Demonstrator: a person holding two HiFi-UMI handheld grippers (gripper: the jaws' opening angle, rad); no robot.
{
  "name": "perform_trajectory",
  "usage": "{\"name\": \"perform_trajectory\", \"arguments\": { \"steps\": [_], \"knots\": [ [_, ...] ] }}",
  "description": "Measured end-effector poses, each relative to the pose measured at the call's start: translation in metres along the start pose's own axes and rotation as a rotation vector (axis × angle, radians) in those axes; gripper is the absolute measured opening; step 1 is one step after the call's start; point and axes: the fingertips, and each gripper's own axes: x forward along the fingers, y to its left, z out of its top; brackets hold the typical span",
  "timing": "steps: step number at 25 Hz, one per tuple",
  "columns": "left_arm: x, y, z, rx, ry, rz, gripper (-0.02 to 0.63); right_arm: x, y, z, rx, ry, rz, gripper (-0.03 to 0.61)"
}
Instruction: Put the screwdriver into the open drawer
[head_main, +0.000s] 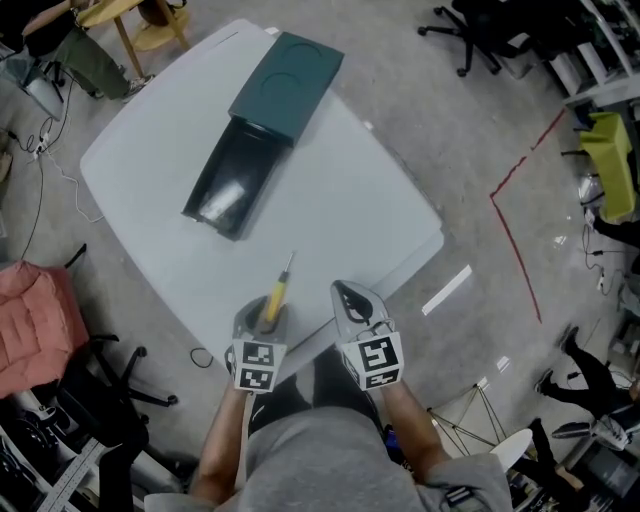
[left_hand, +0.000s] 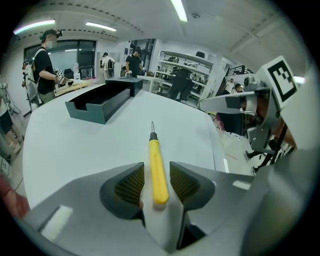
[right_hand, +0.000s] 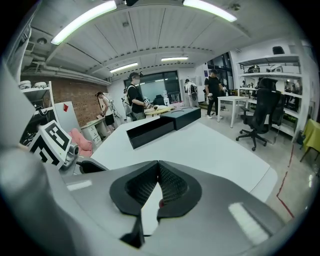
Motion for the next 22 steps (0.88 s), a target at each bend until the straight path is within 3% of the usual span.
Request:
{"name": "perform_trajectory", "arguments": {
  "steps": [7, 15, 22],
  "knots": [
    [0.002, 0.006, -0.005, 0.000, 0.020, 0.045, 0.094, 0.002, -0.003, 0.000, 0.008, -0.001, 0.002, 0.003],
    [0.002, 0.008, -0.006, 0.017, 0.045, 0.052, 0.087, 0.001, -0.002, -0.002, 0.011, 0.001, 0.000, 0.003],
    [0.002, 0.011, -0.003, -0.015, 0.007, 0.064, 0.084, 0.000, -0.003, -0.002, 0.012, -0.001, -0.001, 0.003]
  ]
}}
